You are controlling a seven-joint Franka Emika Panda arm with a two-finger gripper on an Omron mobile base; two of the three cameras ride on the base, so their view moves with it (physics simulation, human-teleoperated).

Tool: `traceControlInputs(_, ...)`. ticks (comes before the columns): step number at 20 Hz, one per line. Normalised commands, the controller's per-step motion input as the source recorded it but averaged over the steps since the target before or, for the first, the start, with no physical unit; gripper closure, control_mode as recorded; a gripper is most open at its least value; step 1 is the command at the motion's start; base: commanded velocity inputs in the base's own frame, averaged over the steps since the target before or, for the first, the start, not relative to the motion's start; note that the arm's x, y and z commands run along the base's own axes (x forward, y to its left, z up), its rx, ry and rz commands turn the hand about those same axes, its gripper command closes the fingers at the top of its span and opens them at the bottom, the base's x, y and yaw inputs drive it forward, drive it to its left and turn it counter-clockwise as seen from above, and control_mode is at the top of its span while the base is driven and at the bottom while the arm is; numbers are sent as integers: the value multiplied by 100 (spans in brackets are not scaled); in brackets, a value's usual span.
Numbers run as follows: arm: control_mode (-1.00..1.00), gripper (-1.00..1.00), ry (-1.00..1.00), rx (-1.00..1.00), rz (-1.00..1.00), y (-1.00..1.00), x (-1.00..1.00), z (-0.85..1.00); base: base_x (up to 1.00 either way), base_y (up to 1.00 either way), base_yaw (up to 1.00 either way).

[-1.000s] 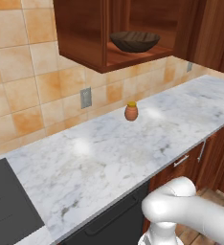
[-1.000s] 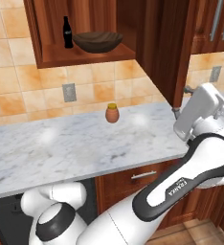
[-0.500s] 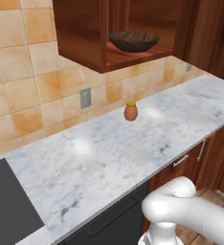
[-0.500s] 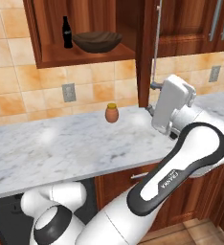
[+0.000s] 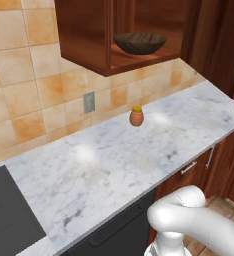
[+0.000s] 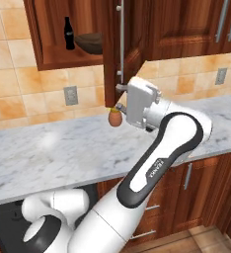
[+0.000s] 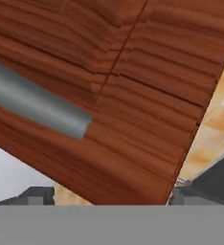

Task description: Pick the mug and place it in the sink. Pick the bowl and place it in the open cabinet and then close the cabinet.

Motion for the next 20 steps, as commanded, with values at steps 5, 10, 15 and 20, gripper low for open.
traceControlInputs(5, -100, -100, -35, -44, 1, 100, 0, 26, 0, 0, 0)
traceControlInputs(10, -100, -100, -21, -46, -6, 100, 0, 52, 0, 0, 0)
traceControlInputs(15, -100, -100, -26, -17, -29, 100, 5, 32, 0, 0, 0)
traceControlInputs(20, -100, -100, -35, 0, -30, 100, 64, -1, 0, 0, 0)
